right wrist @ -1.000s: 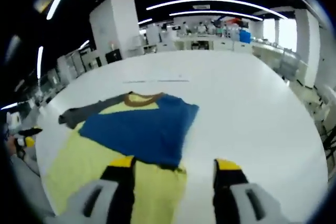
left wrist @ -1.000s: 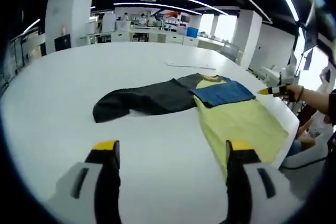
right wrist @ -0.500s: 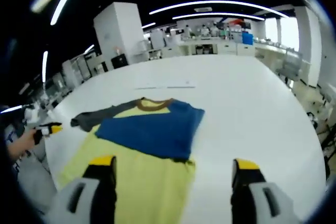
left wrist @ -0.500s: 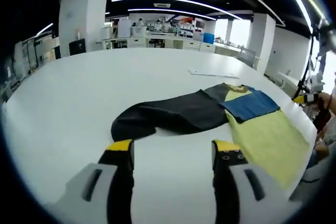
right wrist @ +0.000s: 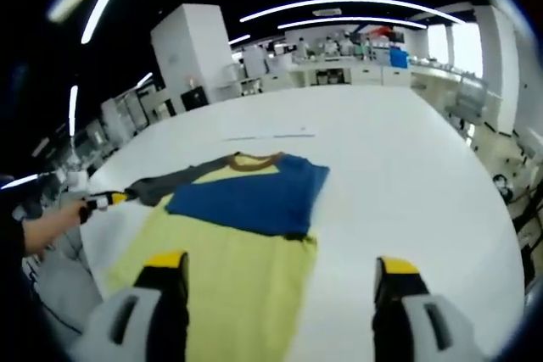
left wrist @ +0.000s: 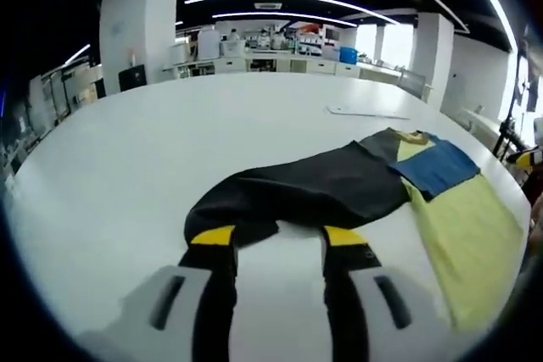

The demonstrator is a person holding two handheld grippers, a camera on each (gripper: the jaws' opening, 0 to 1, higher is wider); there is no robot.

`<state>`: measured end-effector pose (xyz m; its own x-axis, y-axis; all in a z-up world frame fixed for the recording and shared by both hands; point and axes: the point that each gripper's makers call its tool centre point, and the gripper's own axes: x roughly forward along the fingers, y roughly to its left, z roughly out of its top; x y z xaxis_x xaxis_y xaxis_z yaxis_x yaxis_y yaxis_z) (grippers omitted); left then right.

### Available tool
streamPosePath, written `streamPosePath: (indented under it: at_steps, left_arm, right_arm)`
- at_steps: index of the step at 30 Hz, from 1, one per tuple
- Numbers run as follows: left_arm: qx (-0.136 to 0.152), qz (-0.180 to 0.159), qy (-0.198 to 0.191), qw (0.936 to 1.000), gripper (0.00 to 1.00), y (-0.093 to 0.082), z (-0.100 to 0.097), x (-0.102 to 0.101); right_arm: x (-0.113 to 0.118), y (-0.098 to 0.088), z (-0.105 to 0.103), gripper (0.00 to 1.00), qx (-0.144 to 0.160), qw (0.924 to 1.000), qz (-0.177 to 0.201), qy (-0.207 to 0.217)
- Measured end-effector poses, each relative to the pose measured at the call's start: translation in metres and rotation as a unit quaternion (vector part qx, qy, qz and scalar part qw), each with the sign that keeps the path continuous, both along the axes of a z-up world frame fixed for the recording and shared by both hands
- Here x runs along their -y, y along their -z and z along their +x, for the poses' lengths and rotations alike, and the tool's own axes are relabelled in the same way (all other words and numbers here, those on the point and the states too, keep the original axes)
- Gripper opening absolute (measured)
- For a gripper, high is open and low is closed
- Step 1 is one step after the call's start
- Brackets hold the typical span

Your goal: Fold the garment on the visible template until the final outline fits inside the template.

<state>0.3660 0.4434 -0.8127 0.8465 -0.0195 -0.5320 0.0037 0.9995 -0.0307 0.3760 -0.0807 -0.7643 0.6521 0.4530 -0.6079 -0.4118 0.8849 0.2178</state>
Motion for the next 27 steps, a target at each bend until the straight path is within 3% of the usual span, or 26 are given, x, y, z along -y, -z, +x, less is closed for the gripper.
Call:
streamPosePath:
  at_steps: [5,11,16,23,24,27]
  left_arm:
    - [-0.002,0.004,0.001,1.0,0.29,0.005,0.009,-0.001]
    - [-0.023,0.024,0.006,0.9994,0.23,0.022,0.014,-0.006]
    - [-0.024,0.022,0.002,0.9995,0.2,0.022,0.017,-0.008]
    - [-0.043,0.06,0.015,0.9971,0.14,0.029,0.018,-0.007]
    - [-0.045,0.074,0.014,0.9961,0.12,0.03,0.018,-0.01]
    - [-0.038,0.076,0.018,0.9962,0.04,0.026,0.019,-0.004]
  right_arm:
    - [-0.002,-0.005,-0.01,0.93,0.014,0.9997,-0.005,-0.018]
    - [-0.006,-0.015,-0.022,0.96,0.032,0.9988,-0.006,-0.038]
    - [-0.006,-0.022,-0.028,0.95,0.039,0.9982,-0.01,-0.044]
    - [-0.001,-0.024,-0.03,0.94,0.047,0.998,-0.021,-0.037]
    - [-0.001,-0.024,-0.032,0.94,0.047,0.9978,-0.026,-0.038]
    - [-0.002,-0.025,-0.033,0.93,0.048,0.9977,-0.03,-0.038]
